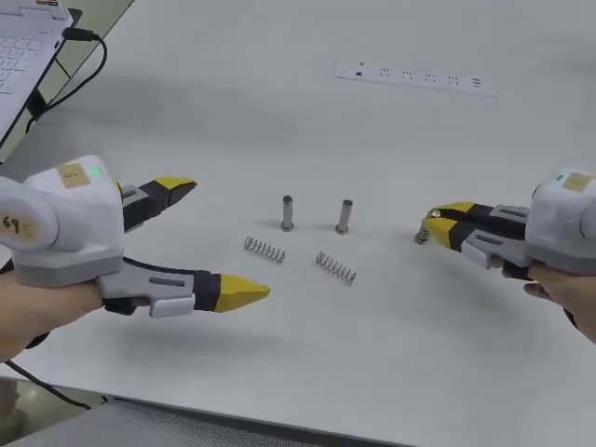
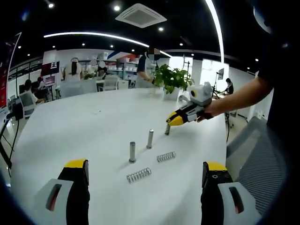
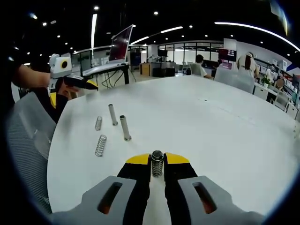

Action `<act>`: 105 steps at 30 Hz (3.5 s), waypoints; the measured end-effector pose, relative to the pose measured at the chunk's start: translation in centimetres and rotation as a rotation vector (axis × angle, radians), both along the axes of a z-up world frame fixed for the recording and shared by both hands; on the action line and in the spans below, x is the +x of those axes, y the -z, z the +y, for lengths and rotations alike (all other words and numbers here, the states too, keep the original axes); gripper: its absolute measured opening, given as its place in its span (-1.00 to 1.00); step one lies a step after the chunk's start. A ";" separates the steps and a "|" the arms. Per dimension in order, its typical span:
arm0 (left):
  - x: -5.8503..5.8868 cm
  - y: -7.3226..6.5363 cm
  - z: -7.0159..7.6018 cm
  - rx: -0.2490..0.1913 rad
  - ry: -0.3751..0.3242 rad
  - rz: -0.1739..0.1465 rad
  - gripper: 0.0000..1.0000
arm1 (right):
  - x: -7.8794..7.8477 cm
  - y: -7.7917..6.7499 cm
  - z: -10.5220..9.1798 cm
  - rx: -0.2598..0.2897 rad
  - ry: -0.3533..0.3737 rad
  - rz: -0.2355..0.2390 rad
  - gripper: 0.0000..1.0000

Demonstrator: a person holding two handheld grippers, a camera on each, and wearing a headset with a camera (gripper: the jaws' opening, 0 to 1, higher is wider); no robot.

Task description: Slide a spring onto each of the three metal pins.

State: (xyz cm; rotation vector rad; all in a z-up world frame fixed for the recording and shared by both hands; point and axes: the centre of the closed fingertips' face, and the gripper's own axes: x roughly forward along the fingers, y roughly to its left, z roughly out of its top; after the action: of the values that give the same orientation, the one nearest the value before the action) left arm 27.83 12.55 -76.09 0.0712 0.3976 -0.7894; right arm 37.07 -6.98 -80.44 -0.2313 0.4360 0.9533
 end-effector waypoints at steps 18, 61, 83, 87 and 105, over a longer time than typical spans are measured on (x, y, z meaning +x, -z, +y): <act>-0.1 -0.3 0.0 -0.006 0.000 0.005 0.97 | 0.0 0.1 0.1 -0.021 0.003 0.053 -0.79; -0.2 -0.2 -0.5 0.002 0.014 0.008 0.97 | -1.1 -3.4 -0.8 0.117 0.077 0.081 -0.20; -0.3 -0.3 -0.2 0.003 0.004 0.008 0.97 | -2.7 -5.4 -2.1 0.137 0.069 0.048 -0.23; -0.3 -0.3 -0.1 0.001 0.003 0.009 0.97 | -3.1 -5.3 -2.1 0.137 0.064 0.051 -0.23; -0.5 -0.3 0.2 0.004 0.001 0.011 0.97 | -5.7 -4.9 1.1 0.131 -0.034 0.068 -0.30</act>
State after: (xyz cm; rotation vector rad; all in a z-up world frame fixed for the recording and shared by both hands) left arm 27.33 12.79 -75.75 0.0708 0.4101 -0.7900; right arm 31.38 -5.87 -75.53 -0.0878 0.4313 1.0214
